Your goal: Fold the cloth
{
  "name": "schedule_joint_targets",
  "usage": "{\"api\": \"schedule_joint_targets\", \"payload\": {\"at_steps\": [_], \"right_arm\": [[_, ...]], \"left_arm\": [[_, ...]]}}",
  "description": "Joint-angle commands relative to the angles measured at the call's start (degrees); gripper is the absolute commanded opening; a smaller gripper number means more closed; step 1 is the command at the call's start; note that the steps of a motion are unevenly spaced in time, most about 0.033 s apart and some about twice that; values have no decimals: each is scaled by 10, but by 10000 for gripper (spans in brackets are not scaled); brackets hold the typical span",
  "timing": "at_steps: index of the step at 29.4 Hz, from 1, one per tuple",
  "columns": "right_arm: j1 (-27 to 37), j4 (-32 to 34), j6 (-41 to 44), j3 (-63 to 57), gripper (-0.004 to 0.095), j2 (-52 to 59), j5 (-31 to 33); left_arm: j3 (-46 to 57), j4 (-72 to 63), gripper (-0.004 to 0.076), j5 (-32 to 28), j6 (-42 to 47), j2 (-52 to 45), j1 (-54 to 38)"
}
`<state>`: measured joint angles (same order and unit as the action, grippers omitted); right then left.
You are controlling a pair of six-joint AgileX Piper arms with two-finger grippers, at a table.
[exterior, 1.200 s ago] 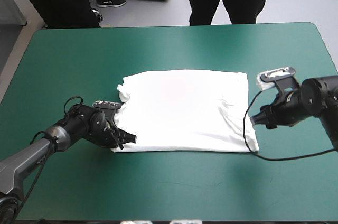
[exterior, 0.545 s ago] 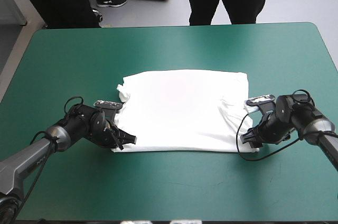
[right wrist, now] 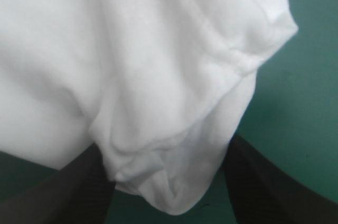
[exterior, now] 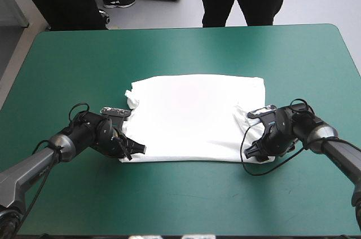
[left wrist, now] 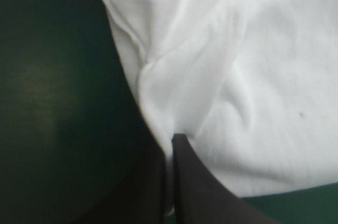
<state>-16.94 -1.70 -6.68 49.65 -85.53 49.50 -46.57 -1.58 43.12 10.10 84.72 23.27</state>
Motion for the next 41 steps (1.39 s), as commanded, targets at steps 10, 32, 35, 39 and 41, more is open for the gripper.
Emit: {"api": "schedule_joint_targets", "payload": {"at_steps": [10,32,35,39,41], "right_arm": [[-4,-2,7,2,56,3,28],[-4,75,37,219,-18,42,165],[-4,75,39,237,-18,42,164],[-4,90,67,267,-18,42,133],[-4,99,83,277,-18,42,103]], "left_arm": [[-32,4,-12,-5,4,4,2],[-175,3,-12,100,12,-80,2],[-198,3,-12,94,20,-85,2],[-235,8,-12,58,21,-85,1],[-246,22,-13,26,36,-85,1]]}}
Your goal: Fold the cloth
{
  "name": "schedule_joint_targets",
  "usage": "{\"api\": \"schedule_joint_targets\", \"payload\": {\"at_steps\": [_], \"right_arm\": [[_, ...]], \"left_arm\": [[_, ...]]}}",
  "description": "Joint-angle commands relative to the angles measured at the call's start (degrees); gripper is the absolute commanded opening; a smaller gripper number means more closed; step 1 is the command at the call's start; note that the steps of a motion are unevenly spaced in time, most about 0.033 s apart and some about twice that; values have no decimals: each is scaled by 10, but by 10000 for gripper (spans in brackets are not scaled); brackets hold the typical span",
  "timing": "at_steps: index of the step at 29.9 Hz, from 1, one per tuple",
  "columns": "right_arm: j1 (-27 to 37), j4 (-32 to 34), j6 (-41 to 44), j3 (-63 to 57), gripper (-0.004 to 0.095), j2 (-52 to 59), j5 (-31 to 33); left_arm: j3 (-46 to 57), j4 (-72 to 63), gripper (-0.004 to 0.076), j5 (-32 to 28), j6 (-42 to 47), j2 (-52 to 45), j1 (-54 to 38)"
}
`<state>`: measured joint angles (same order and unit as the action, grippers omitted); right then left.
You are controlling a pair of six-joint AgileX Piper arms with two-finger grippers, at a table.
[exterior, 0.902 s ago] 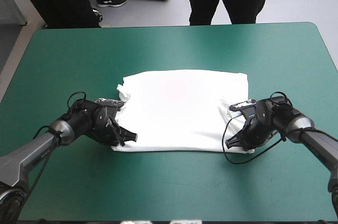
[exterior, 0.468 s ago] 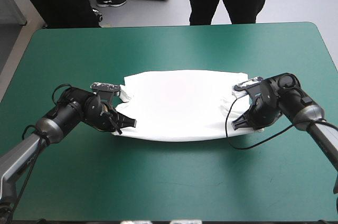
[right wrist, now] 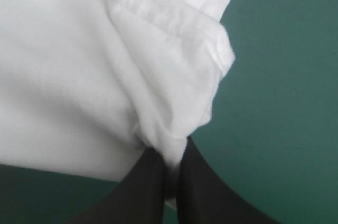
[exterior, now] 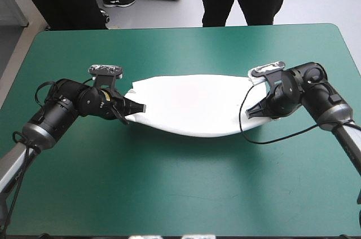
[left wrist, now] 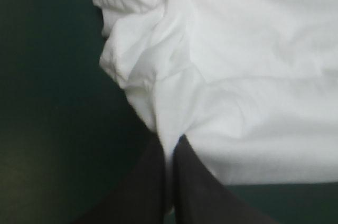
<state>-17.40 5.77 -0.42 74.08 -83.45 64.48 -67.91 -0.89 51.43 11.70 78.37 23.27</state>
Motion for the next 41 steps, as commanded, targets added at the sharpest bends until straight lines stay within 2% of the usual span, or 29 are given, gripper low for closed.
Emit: {"api": "schedule_joint_targets", "payload": {"at_steps": [1,7,12,18,25,35,38,41], "right_arm": [[1,30,26,37,-18,21,-62],[11,40,54,57,-18,5,-145],[40,36,75,74,-17,-25,-200],[68,17,75,109,-18,-84,-232],[71,-7,72,146,-18,-167,-253],[71,-50,19,158,-10,-235,-240],[71,-61,-6,158,65,-235,-236],[71,-61,-14,171,233,-235,-220]], "left_arm": [[-34,35,-12,-75,36,-22,1],[-34,141,-13,-174,107,-11,1],[-34,178,-13,-251,143,21,-18],[-34,177,-13,-330,143,81,-45],[-34,180,-17,-409,143,156,-51],[-34,174,-15,-404,143,221,-51],[-34,174,16,-386,143,223,-51],[-34,174,127,-376,138,222,-51]]}}
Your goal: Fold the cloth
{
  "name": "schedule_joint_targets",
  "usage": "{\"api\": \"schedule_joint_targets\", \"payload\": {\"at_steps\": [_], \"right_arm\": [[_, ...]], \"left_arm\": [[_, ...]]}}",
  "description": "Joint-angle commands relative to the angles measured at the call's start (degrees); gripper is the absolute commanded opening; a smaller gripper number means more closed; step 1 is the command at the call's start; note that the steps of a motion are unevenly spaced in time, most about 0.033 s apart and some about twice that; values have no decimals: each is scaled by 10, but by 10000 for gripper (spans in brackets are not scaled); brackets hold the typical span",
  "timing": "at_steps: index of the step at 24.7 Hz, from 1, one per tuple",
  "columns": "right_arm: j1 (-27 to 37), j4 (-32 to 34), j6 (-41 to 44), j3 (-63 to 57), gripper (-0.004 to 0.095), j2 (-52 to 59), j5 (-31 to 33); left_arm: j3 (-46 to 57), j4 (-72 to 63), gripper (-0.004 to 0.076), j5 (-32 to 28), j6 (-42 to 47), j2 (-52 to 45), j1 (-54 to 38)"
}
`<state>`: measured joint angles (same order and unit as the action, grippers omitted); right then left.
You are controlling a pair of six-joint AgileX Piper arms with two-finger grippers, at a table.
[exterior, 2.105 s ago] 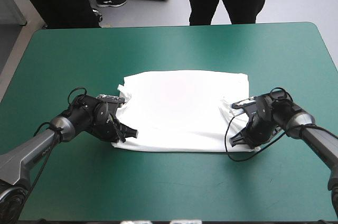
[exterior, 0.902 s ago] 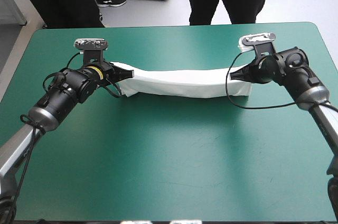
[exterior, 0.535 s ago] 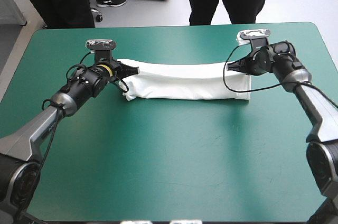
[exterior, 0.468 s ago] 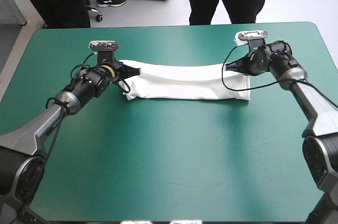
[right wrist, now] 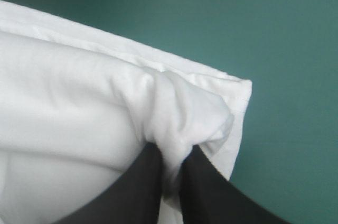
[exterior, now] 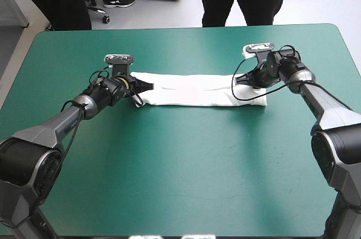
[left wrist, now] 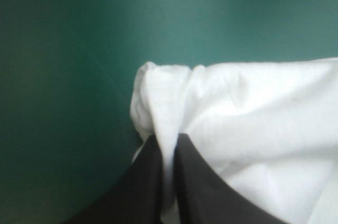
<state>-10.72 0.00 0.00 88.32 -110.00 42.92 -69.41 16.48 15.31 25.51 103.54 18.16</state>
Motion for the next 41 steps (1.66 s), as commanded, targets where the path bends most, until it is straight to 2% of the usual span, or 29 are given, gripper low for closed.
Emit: {"api": "schedule_joint_targets", "payload": {"at_steps": [1,3,5,7,11,13,14,16,18,20,22,26,29,33,41], "right_arm": [[4,-4,-18,36,312,30,6],[4,0,-18,55,478,32,39],[4,14,-18,75,596,41,78],[4,34,-18,84,628,58,99],[4,72,-14,84,620,112,107],[12,81,-13,84,619,138,108],[18,81,-11,84,619,147,109],[40,68,-10,84,616,161,114],[69,34,-16,84,600,170,120],[98,-8,-41,84,588,173,126],[142,-88,-89,84,577,172,144],[153,-122,-135,84,577,171,144],[153,-129,-137,84,577,163,148],[153,-129,-148,84,577,154,148],[153,-150,-172,84,577,138,148]], "left_arm": [[-19,0,182,-12,-2,-34,1],[-19,0,285,4,-4,-44,1],[-19,2,384,43,-4,-63,1],[-19,3,428,95,-4,-92,1],[-19,2,429,174,-12,-165,2],[-19,-18,398,195,-26,-204,2],[-19,-36,349,201,-45,-225,2],[-19,-78,203,202,-86,-262,2],[-19,-134,-2,193,-157,-288,2],[-28,-190,-10,195,-234,-294,2],[-74,-295,-18,220,-335,-255,2],[-189,-397,-18,277,-420,-127,8],[-297,-379,-18,321,-420,-15,54],[-385,-373,-18,334,-401,100,100],[-407,-360,-18,324,-367,178,119]]}}
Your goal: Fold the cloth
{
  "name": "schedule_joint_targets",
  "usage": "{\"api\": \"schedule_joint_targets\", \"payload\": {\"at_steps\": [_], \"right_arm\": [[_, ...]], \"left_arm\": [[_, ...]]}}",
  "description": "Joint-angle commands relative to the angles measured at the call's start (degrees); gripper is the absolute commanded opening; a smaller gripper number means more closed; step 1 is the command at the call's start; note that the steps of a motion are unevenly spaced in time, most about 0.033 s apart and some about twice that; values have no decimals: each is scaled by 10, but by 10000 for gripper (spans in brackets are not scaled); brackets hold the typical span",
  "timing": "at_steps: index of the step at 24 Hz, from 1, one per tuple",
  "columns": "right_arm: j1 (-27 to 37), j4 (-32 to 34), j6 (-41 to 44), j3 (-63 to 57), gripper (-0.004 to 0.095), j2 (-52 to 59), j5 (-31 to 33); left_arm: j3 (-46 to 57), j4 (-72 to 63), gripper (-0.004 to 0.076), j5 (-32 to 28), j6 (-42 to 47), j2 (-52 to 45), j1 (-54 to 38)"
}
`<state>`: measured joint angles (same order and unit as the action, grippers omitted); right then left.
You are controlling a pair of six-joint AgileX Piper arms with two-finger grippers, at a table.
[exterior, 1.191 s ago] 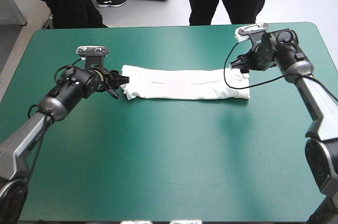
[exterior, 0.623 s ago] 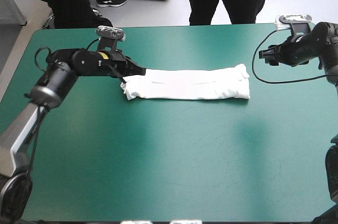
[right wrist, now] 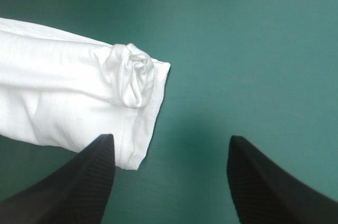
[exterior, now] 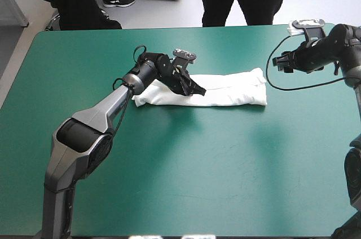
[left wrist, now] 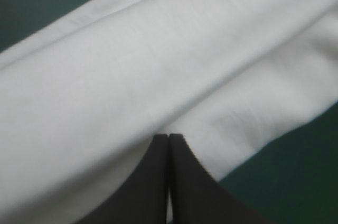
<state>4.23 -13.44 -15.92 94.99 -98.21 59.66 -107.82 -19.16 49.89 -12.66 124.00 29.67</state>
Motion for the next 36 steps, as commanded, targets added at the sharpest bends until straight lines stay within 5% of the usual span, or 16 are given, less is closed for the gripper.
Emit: {"api": "schedule_joint_targets", "payload": {"at_steps": [1,9,29,31,36], "right_arm": [[4,-16,-15,18,577,19,-18],[4,-22,-29,1,577,-9,3],[2,-228,-124,0,626,-198,2],[2,-237,-130,0,582,-207,12],[2,-246,-130,0,289,-230,45]], "left_arm": [[-23,1,-18,-23,19,-21,4],[-24,-1,-18,-3,34,18,6],[-41,1,-18,22,28,13,4],[-41,1,-18,22,24,13,1],[-41,1,-18,22,24,13,-5]]}}
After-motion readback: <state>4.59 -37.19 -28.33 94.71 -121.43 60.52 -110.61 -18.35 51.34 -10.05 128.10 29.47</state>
